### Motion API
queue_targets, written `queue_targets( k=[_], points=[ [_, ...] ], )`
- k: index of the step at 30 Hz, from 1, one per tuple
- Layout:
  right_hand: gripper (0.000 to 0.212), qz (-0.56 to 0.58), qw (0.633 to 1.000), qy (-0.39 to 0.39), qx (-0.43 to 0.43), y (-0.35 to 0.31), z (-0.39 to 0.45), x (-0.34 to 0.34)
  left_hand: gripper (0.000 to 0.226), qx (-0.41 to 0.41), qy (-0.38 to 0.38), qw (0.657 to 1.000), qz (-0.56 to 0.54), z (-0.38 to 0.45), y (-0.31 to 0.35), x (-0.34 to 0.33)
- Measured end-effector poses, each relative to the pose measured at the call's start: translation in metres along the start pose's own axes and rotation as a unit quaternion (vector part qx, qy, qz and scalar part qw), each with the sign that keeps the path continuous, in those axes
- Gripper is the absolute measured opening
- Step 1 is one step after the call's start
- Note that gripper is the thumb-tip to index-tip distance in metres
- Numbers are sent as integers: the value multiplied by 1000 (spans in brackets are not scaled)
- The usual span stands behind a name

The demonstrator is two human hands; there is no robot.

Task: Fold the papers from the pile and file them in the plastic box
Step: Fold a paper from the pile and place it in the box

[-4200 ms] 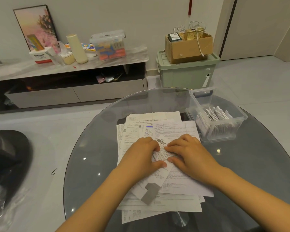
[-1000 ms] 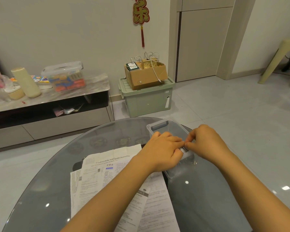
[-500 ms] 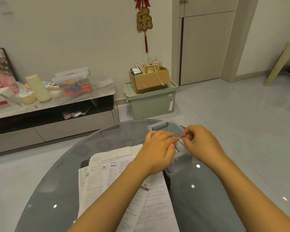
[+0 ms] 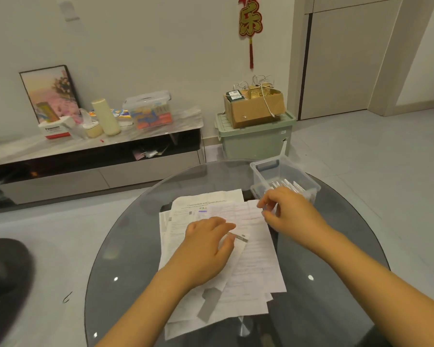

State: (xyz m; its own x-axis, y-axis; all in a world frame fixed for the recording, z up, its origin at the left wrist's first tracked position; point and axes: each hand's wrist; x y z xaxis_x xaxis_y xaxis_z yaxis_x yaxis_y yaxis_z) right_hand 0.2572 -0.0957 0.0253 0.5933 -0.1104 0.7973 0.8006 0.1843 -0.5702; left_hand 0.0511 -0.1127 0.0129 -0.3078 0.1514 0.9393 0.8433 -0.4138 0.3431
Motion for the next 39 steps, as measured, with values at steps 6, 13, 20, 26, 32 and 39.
queue_targets(
  k=[6, 13, 20, 26, 32, 39],
  points=[
    [14, -30, 996, -65, 50, -12, -22, -16, 33, 61, -83, 995, -6, -28, -22, -4],
    [20, -39, 980, -157, 113, -17, -46, -32, 47, 94, -196, 976, 12, -45, -38, 6],
    [35, -41, 959, -238, 149, -24, -59, -45, 82, 65, -239, 968, 41, -63, -40, 0],
    [47, -66, 946, -267, 172, -28, -62, -55, 87, 54, -197, 979, 3, -81, -46, -3],
    [56, -84, 940, -270, 193, -33, -60, -61, 45, 43, -106, 992, -58, -93, -46, -3],
    [50, -46, 943, -280, 174, -33, -60, -63, 7, 79, 22, 985, -155, -97, -48, 0]
  ],
)
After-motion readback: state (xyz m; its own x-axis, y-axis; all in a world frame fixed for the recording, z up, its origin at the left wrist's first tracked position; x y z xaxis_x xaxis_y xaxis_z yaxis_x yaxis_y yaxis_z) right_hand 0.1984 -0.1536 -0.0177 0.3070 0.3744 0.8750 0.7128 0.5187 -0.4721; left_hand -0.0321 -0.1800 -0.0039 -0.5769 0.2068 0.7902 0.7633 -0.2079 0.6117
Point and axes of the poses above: each hand's wrist, its own z-axis towards the middle knuckle, its own x-axis out of the back of the hand, y = z × x
